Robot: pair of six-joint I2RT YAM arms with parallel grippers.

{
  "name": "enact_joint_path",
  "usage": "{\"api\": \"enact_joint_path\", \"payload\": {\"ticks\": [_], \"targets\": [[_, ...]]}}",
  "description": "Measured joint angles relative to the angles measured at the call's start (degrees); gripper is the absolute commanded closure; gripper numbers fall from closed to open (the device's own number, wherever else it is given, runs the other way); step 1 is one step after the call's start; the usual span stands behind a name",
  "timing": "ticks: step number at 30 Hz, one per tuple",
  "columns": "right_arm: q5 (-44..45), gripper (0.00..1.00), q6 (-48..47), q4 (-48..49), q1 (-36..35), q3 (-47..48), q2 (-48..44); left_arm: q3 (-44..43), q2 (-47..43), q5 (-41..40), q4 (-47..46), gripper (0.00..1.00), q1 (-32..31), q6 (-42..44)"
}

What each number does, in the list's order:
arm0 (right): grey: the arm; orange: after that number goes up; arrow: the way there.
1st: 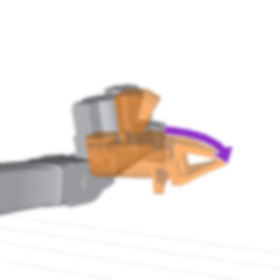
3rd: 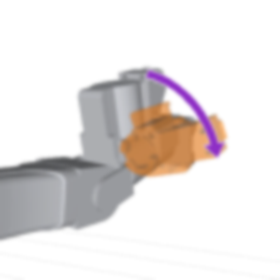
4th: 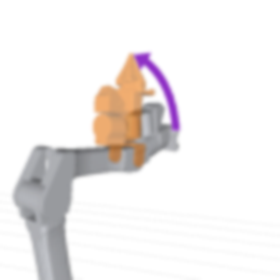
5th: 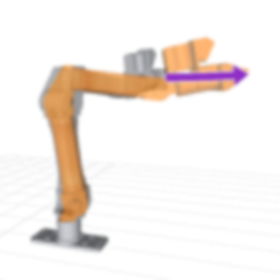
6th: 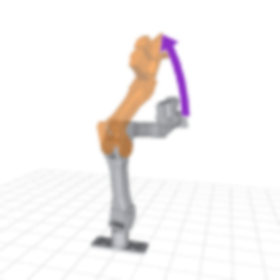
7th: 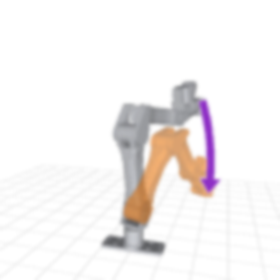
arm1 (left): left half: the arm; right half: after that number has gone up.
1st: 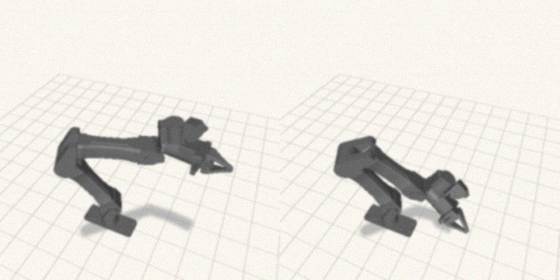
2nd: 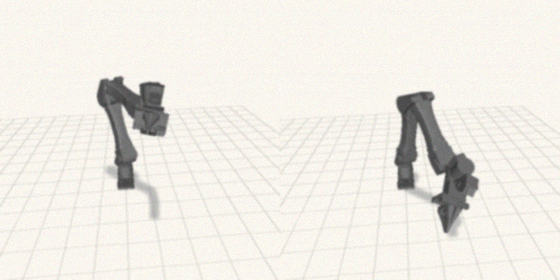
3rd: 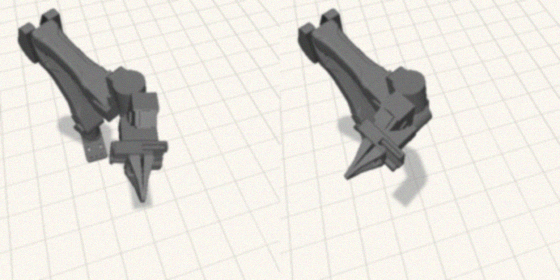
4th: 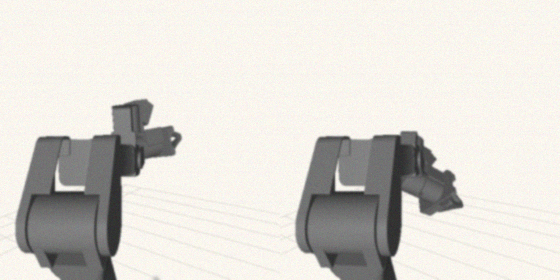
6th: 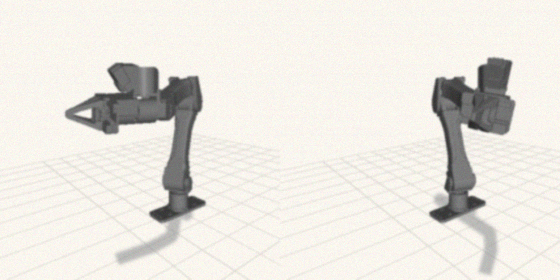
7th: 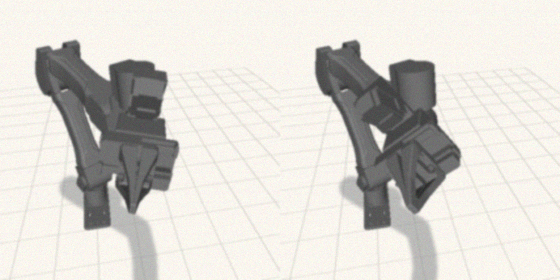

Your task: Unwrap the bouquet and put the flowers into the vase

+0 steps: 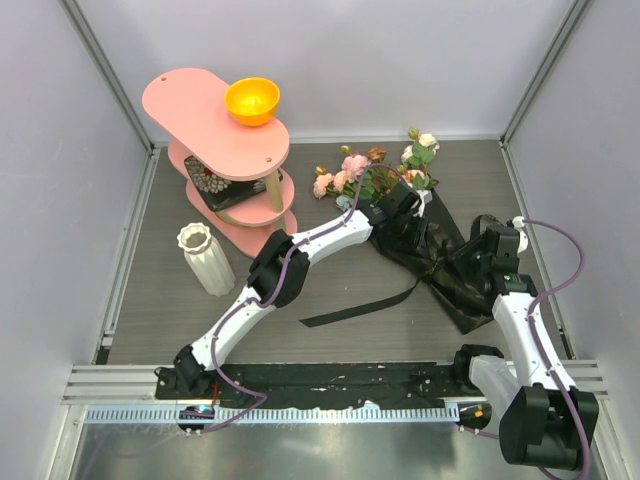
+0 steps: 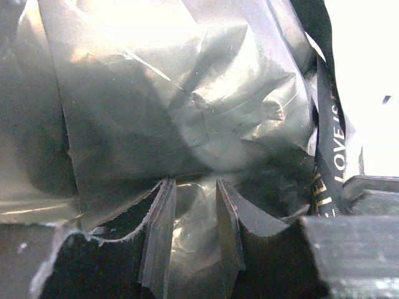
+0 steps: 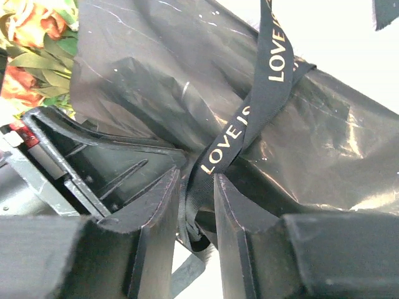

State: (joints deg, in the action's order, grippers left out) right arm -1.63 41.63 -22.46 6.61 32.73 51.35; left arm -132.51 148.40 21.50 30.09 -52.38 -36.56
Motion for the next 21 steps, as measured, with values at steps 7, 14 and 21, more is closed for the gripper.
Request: {"api": "enact_joint_path", "payload": {"ticks": [7, 14, 21], "targets": [[-0.2, 0.73, 4.7, 1.5, 0.0, -3.6, 0.2, 0.0, 0.1, 0.0, 0.0, 0.64, 0.0, 0.0], [0.2, 0.75, 5.8, 3.3, 0.0, -4.6, -0.6, 0.0, 0.1, 0.0, 0.0, 0.64, 0.0, 0.0], [0.5, 0.99, 5.7, 5.0, 0.0, -5.7, -0.3, 0.0, 0.1, 0.0, 0.0, 0.64, 0.1, 0.0]]}}
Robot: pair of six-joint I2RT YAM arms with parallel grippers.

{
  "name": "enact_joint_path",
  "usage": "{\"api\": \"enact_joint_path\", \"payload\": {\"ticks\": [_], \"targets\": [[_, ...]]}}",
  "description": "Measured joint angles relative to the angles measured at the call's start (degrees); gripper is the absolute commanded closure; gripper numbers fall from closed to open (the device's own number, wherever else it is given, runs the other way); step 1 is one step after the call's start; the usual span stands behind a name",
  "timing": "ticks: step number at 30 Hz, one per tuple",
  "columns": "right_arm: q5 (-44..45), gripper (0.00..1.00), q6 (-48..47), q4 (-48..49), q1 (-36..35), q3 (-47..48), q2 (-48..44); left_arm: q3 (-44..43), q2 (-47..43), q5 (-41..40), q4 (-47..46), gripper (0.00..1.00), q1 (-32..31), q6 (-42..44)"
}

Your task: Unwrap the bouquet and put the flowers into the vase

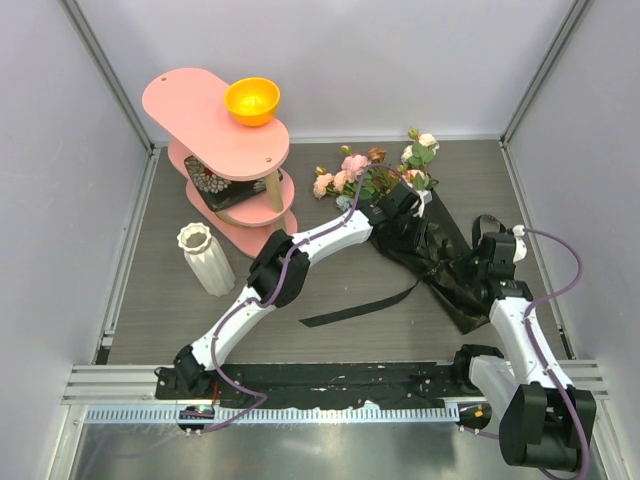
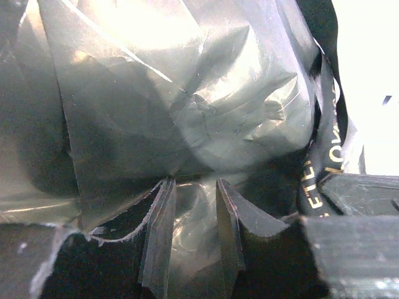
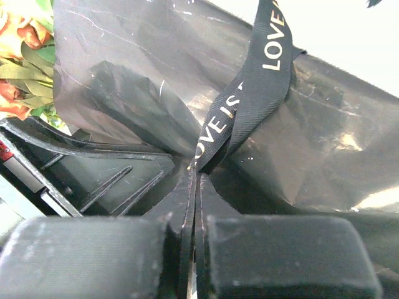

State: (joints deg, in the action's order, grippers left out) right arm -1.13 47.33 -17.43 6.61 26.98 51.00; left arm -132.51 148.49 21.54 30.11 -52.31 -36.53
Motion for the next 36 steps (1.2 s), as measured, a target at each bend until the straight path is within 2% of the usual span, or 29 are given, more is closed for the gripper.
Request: {"api": "enact_joint_path", "payload": {"ticks": [5, 10, 20, 24, 28, 33, 36], "targets": [[3.2, 0.99, -2.0, -2.6, 0.0, 2.6, -3.3, 0.0, 0.3, -0.1, 0.0, 0.67, 0.1, 0.0], [4.9, 0.99, -3.5, -5.2, 0.0, 9.7, -7.6, 0.7, 0.8, -0.1, 0.0, 0.67, 0.4, -0.1], [5.7, 0.99, -4.9, -11.7, 0.0, 24.6, -6.9, 0.7, 1.4, 0.4, -0.3, 0.67, 0.8, -0.5], [5.9, 0.99, -4.8, -12.8, 0.0, 36.8, -3.0, 0.7, 1.5, 0.6, -0.4, 0.67, 0.9, -0.5], [1.5, 0.99, -3.7, -11.5, 0.0, 54.7, 4.4, 0.7, 1.5, 0.7, -0.4, 0.67, 0.9, -0.5], [-9.2, 0.99, -2.2, -2.7, 0.0, 75.2, 13.0, 0.7, 1.5, 0.6, -0.5, 0.67, 0.9, -0.5], [-14.5, 0.99, -0.2, 3.2, 0.0, 83.1, 15.7, 0.7, 1.5, 0.6, -0.5, 0.67, 0.9, -0.5]]}}
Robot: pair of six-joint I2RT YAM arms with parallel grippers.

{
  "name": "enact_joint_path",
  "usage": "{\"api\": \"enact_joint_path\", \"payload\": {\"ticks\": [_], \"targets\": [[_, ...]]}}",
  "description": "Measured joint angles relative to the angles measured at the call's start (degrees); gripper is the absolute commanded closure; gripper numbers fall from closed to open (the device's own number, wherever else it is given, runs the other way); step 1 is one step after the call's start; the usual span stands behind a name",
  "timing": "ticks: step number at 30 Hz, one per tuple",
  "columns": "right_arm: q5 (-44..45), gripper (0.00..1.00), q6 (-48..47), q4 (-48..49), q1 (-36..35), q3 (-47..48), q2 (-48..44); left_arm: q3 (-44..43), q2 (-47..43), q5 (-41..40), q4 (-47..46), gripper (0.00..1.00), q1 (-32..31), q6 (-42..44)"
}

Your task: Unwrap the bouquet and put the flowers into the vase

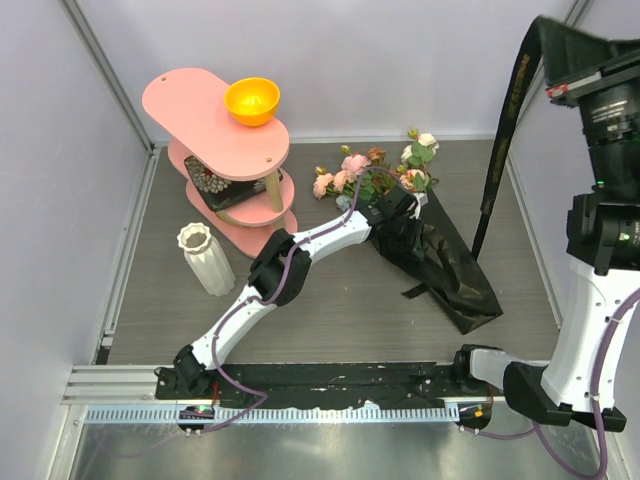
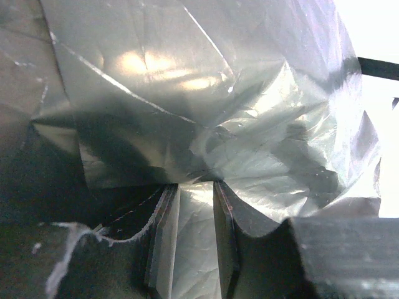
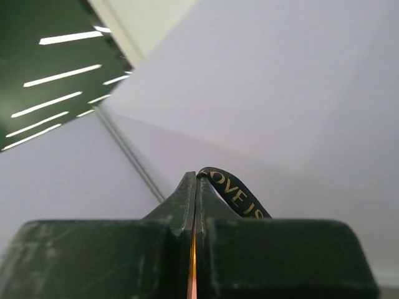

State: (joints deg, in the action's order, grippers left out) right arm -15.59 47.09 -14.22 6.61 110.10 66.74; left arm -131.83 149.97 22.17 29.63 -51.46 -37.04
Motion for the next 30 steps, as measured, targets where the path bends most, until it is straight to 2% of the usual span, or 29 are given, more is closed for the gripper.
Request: {"api": "enact_joint_path", "payload": {"ticks": [3, 6, 10, 11, 13, 18, 20, 23, 27, 30], "targets": [[-4.3, 0.99, 3.0, 5.6, 0.0, 7.9, 2.1, 0.0, 0.0, 0.0, 0.0, 0.67, 0.0, 0.0], [-9.6, 0.99, 8.7, 13.0, 0.0, 10.3, 3.0, 0.0, 0.0, 0.0, 0.0, 0.67, 0.0, 0.0], [-20.4, 0.99, 24.3, 33.7, -1.1, 2.0, 1.4, -0.1, 0.0, 0.0, 0.2, 0.65, 0.0, 0.0], [-22.6, 0.99, 26.3, 35.8, -2.8, -0.3, 1.2, -0.2, 0.0, 0.0, 0.2, 0.62, 0.0, 0.0], [-25.2, 0.99, 24.2, 32.8, -7.8, -3.3, 1.0, -0.3, -0.3, -0.1, 0.7, 0.58, 0.0, 0.0], [-27.6, 0.99, 13.6, 15.3, -22.4, -5.8, 4.0, 0.8, -4.3, -1.2, 2.6, 0.40, 0.2, 0.5], [-27.0, 0.99, 9.7, 10.0, -25.8, -7.3, 5.1, 3.7, -8.7, -1.4, 2.4, 0.32, 0.3, 0.9], [-26.5, 0.99, 5.9, 3.4, -29.0, -8.7, 6.3, 12.8, -19.9, -1.1, -0.6, 0.25, 0.4, 1.2], [-26.8, 0.99, 4.1, 1.9, -29.3, -8.8, 6.0, 26.1, -35.8, 4.1, -12.1, 0.24, 0.6, -0.3], [-26.8, 0.99, 3.5, 2.0, -29.3, -8.8, 5.2, 32.0, -41.9, 10.6, -24.0, 0.29, 0.6, -3.3]]}}
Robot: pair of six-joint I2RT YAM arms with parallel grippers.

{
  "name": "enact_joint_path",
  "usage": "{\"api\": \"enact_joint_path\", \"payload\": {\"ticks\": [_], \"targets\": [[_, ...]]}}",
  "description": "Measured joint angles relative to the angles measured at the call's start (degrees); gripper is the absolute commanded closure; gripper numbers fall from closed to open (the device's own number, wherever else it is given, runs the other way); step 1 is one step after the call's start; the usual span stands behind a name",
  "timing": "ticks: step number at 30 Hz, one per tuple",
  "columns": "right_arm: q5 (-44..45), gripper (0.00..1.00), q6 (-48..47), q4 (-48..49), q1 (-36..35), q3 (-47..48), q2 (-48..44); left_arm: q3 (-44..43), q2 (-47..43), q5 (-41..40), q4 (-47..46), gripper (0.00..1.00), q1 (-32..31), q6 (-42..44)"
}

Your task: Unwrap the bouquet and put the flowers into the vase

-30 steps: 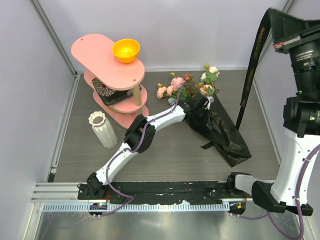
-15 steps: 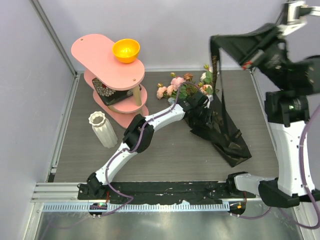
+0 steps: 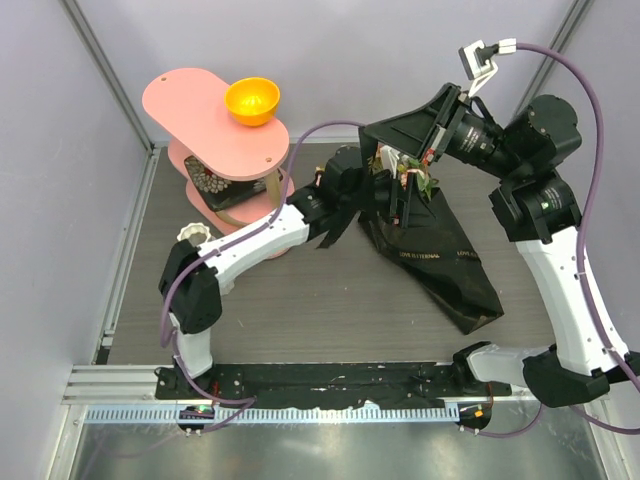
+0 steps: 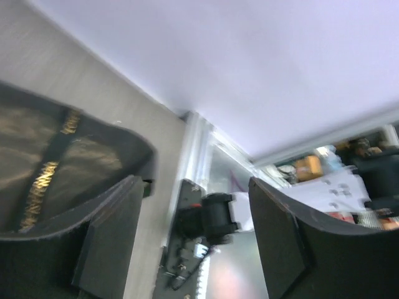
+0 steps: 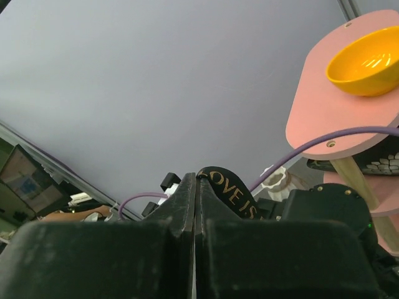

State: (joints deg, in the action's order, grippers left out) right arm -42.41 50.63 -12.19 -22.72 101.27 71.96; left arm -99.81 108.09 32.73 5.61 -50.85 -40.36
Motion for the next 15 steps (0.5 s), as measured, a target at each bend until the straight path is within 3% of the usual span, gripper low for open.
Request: {"api": "enact_joint_path", "payload": {"ticks": [4, 8, 12, 15], "targets": [[0.4, 0.99, -1.3, -0.3, 0.0, 0.3, -1.0, 9.5, -1.2, 9.0, -18.3, 0.33, -0.3, -8.2], [1.5, 0.99, -2.3, -0.5, 0.0, 1.6, -1.0, 18.2, -1.1, 15.1, -24.8, 0.51, -1.2, -13.3], [2.5, 0.99, -2.6, -0.8, 0.0, 1.7, -0.9, 24.6, -4.2, 17.1, -21.5, 0.58, -1.7, -10.7], [3.9, 0.99, -2.9, -1.1, 0.0, 0.8, -0.9, 28.5, -11.1, 16.0, -10.1, 0.60, -1.2, -2.8]]}}
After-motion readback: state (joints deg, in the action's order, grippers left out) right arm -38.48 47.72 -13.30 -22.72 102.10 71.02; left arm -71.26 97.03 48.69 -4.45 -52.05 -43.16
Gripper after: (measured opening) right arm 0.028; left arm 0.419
